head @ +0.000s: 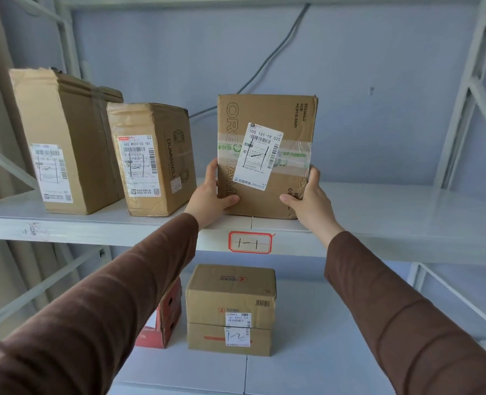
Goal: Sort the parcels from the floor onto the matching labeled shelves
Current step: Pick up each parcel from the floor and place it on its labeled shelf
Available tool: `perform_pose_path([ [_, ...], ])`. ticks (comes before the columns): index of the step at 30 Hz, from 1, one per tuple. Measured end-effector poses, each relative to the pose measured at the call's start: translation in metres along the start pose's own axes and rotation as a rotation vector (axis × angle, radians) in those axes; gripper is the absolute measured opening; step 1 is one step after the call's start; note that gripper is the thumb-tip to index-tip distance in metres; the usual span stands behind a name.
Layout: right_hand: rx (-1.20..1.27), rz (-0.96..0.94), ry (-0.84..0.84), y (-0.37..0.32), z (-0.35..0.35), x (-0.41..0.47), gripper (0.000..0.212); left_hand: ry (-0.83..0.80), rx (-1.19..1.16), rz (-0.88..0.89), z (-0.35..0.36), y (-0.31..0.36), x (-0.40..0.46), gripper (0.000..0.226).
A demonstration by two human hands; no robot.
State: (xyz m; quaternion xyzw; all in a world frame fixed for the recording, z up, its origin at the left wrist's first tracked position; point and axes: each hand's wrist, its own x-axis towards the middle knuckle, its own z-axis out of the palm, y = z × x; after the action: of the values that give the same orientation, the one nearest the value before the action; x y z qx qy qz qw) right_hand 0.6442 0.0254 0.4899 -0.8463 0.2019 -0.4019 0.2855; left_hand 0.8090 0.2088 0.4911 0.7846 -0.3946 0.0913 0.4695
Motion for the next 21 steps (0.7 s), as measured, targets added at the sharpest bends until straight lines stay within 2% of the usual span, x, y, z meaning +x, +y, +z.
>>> perform_pose_path([
  [10, -0.022, 0.021, 0.0, 0.001, 0.004, 0.011, 0.077, -0.02, 0.017, -0.015, 0.005, 0.0, 0.01, 0.105],
  [12, -0.006, 0.025, -0.005, 0.003, 0.005, 0.01, 0.088, -0.024, -0.006, -0.01, 0.003, 0.001, 0.008, 0.106],
  [14, 0.041, 0.03, 0.023, 0.001, 0.006, 0.005, 0.107, -0.014, -0.046, -0.015, -0.002, 0.003, 0.002, 0.111],
  [16, 0.023, -0.057, 0.136, -0.007, 0.011, -0.001, 0.112, 0.037, -0.041, 0.026, -0.01, 0.003, -0.007, 0.113],
  [18, -0.071, -0.244, 0.268, -0.026, 0.019, -0.009, 0.105, 0.123, 0.005, 0.132, -0.02, 0.002, -0.02, 0.11],
  [21, -0.068, -0.465, 0.297, -0.07, 0.043, -0.022, 0.091, 0.237, 0.078, 0.284, -0.044, -0.004, -0.041, 0.102],
])
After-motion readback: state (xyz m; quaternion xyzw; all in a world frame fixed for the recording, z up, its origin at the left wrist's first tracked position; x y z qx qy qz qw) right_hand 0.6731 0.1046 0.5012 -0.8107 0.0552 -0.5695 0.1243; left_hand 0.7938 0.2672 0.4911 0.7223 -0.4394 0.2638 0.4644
